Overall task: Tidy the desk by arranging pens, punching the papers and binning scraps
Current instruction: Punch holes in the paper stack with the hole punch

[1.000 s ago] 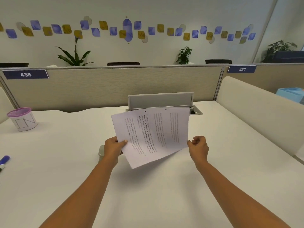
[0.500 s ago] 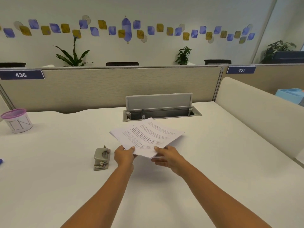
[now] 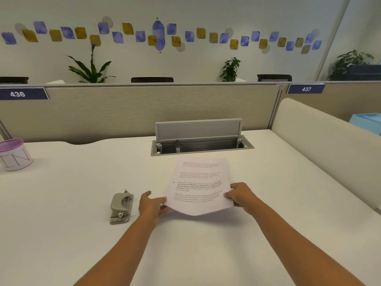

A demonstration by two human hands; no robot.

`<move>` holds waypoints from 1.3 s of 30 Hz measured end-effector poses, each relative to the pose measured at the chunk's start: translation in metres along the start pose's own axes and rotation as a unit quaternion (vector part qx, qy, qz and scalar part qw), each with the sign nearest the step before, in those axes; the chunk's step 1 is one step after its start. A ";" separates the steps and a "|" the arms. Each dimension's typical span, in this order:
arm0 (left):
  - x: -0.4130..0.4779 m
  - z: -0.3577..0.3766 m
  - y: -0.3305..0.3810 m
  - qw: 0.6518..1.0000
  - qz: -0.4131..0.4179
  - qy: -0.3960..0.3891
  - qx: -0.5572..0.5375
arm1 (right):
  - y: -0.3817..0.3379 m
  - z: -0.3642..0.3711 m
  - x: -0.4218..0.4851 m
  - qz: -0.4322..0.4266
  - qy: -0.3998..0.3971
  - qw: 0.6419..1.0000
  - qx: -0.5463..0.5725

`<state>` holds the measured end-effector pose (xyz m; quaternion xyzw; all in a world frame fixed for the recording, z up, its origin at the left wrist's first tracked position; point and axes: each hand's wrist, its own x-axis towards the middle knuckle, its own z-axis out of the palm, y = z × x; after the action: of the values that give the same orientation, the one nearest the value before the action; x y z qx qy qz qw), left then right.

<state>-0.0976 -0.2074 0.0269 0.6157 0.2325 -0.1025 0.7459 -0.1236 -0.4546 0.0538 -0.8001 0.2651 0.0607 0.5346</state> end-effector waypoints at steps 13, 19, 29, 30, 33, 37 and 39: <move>0.013 0.035 -0.016 0.980 0.016 -0.042 0.193 | 0.021 -0.012 0.038 -0.023 0.139 0.978 -0.155; 0.011 0.046 -0.016 0.968 0.058 -0.030 0.242 | 0.019 -0.008 0.044 -0.039 0.149 0.975 -0.160; 0.005 0.050 -0.014 0.960 0.069 -0.027 0.270 | 0.021 -0.009 0.047 -0.041 0.154 0.973 -0.169; 0.004 0.051 -0.014 0.961 0.069 -0.027 0.266 | 0.022 -0.010 0.047 -0.039 0.153 0.973 -0.168; 0.003 0.050 -0.014 0.961 0.069 -0.020 0.266 | 0.023 -0.011 0.048 -0.041 0.154 0.972 -0.173; -0.003 0.051 -0.012 0.956 0.063 -0.023 0.286 | 0.024 -0.013 0.049 -0.043 0.145 0.972 -0.183; -0.006 0.050 -0.010 0.949 0.058 -0.021 0.308 | 0.025 -0.013 0.048 -0.047 0.145 0.971 -0.184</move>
<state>-0.0963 -0.2587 0.0279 0.8256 0.1379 -0.1383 0.5294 -0.0974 -0.4908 0.0201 -0.8965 0.2863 -0.0337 0.3365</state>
